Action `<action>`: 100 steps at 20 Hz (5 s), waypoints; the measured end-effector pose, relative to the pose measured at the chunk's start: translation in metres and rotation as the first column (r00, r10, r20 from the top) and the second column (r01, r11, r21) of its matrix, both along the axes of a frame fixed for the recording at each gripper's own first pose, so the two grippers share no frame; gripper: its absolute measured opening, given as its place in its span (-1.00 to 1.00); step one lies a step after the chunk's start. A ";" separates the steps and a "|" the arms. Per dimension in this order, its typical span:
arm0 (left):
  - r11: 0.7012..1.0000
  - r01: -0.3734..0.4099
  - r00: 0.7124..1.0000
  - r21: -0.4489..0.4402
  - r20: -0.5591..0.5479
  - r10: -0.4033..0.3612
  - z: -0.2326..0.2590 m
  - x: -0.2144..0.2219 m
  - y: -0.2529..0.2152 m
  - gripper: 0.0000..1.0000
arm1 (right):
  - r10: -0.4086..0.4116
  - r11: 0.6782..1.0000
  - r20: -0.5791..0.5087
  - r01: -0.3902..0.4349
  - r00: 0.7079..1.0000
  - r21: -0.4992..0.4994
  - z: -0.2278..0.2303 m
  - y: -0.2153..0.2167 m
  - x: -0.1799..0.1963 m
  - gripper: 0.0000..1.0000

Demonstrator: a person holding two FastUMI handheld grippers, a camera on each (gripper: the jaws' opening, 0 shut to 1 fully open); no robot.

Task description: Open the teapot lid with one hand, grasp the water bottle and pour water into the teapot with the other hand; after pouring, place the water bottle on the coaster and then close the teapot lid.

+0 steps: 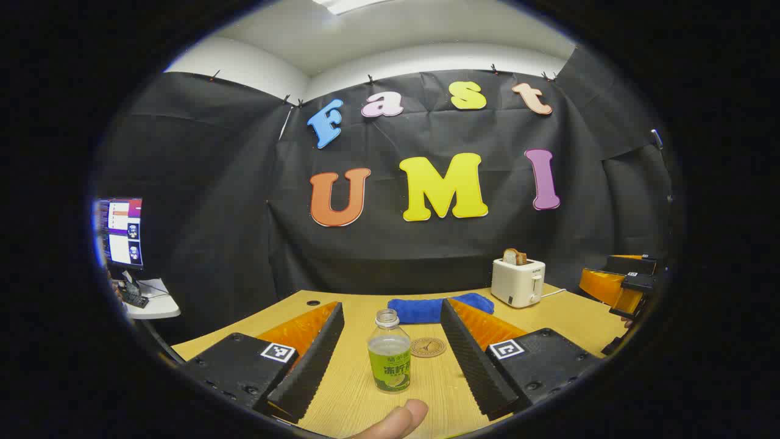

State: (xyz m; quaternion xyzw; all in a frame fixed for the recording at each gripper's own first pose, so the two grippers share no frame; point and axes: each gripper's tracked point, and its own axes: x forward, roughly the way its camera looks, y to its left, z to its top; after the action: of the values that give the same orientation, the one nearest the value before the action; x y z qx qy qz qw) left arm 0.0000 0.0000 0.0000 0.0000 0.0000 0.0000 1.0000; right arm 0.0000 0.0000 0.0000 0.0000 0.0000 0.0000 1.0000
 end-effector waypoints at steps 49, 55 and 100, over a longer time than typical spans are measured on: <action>1.000 0.012 0.995 0.003 -0.096 -0.012 -0.038 0.030 0.034 0.99 | 0.187 0.981 -0.246 -0.193 0.951 -0.002 -0.169 0.113 0.099 -0.98; 0.991 0.130 0.983 0.007 -0.135 -0.128 -0.052 0.029 0.016 0.99 | 0.197 0.975 -0.194 -0.212 0.961 -0.061 -0.141 0.122 0.098 -0.98; 0.901 0.151 0.982 0.407 -0.168 -0.089 -0.112 0.048 -0.036 0.53 | 0.082 0.997 -0.050 -0.082 0.995 0.009 -0.047 -0.004 0.037 -0.98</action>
State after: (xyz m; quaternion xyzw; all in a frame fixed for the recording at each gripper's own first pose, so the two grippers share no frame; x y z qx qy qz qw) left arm 0.0481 -0.0363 -0.1115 0.2141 0.0729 -0.0617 0.9721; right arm 0.0366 -0.0035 -0.0468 0.0034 0.0251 0.0410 0.9988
